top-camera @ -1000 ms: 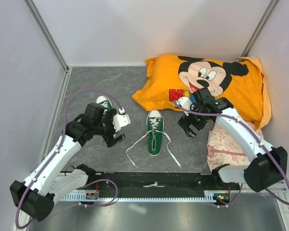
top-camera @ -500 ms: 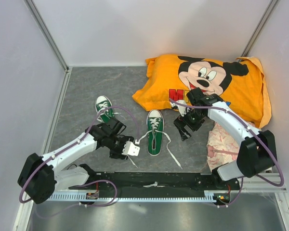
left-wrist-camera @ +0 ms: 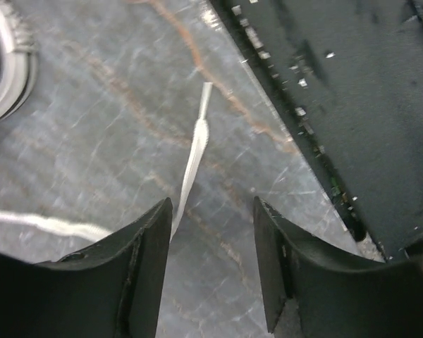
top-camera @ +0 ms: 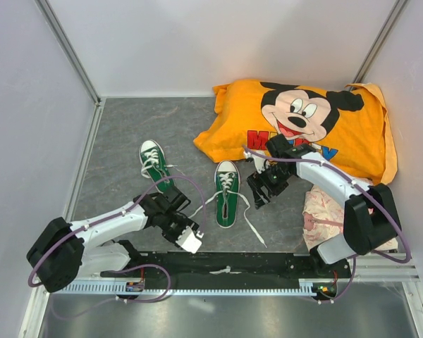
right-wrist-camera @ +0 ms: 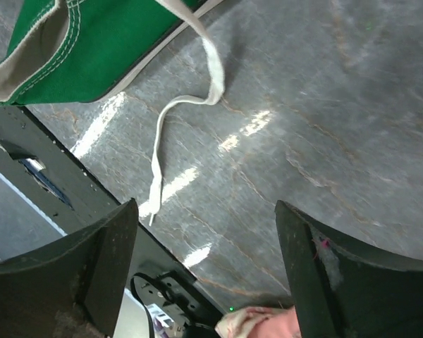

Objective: Tie the shoes

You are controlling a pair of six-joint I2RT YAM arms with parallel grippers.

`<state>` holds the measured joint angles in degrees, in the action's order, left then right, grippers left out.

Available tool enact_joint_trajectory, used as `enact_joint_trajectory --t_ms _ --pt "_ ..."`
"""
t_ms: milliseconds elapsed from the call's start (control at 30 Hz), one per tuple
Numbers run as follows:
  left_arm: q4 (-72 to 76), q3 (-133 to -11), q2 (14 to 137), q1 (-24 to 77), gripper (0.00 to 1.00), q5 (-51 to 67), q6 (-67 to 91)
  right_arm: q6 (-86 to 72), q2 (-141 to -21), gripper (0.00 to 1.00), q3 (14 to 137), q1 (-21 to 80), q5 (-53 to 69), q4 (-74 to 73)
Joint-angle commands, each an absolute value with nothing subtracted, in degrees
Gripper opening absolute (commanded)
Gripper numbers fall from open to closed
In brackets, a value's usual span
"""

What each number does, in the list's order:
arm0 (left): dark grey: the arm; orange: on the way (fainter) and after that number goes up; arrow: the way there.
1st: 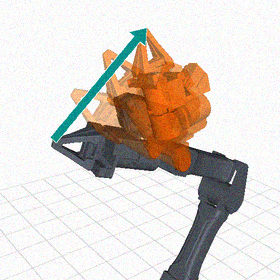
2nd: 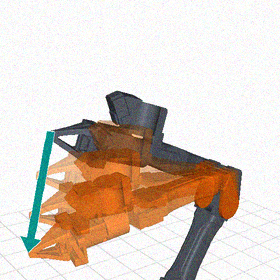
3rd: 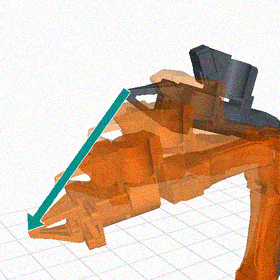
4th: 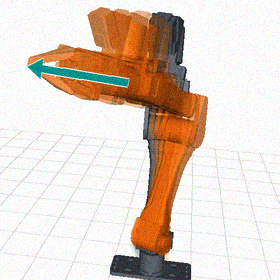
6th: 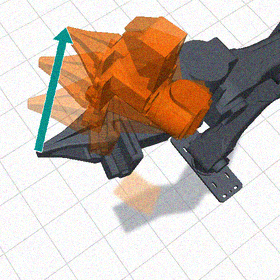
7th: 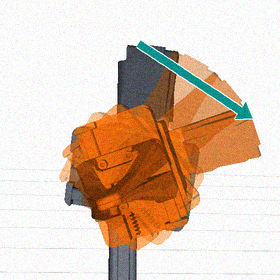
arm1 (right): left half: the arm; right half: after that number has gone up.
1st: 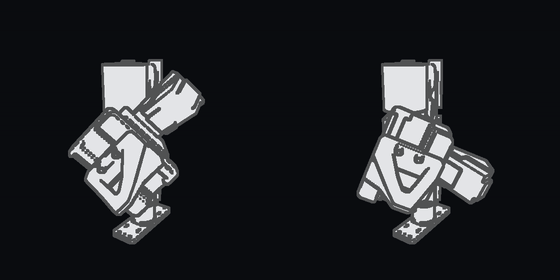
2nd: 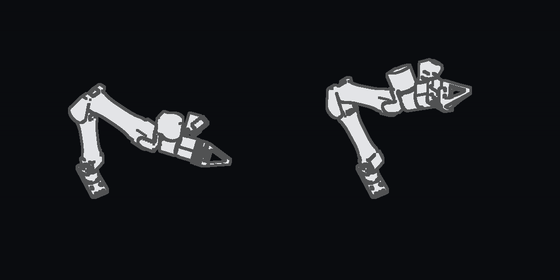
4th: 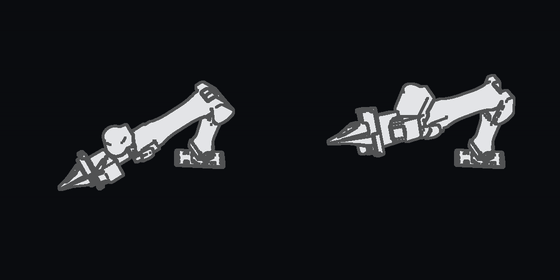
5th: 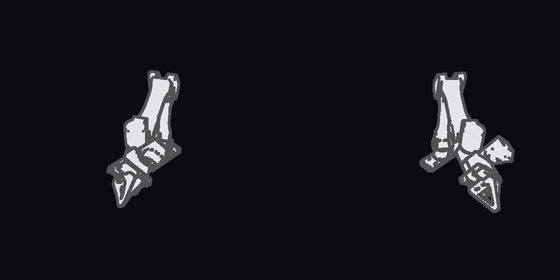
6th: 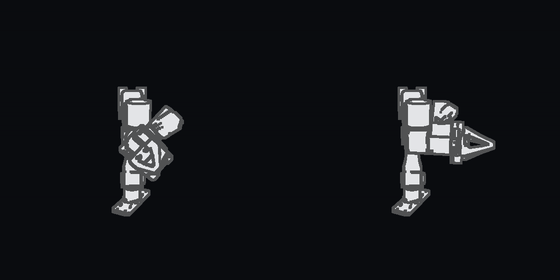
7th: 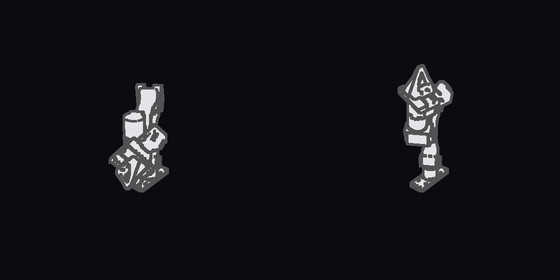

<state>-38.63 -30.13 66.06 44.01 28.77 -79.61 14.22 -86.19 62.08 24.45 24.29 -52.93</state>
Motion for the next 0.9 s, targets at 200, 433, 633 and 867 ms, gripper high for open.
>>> enact_joint_trajectory --t_ms 200,433,633,867 --pt "-33.6 -27.9 66.2 47.6 0.5 30.7 -82.8 8.0 -86.8 0.74 54.7 37.6 20.3 -42.7" --pt "-34.9 -26.5 62.0 47.5 0.49 30.8 -83.8 7.0 -96.8 0.65 56.0 42.5 18.5 -44.3" --pt "-32.5 -24.1 57.9 47.6 0.49 32.3 -81.0 5.6 -98.0 0.49 56.0 44.8 15.9 -44.0" --pt "-25.8 -22.1 56.4 47.6 0.54 35.2 -80.2 4.7 -93.2 0.0 55.5 43.3 12.8 -43.3"
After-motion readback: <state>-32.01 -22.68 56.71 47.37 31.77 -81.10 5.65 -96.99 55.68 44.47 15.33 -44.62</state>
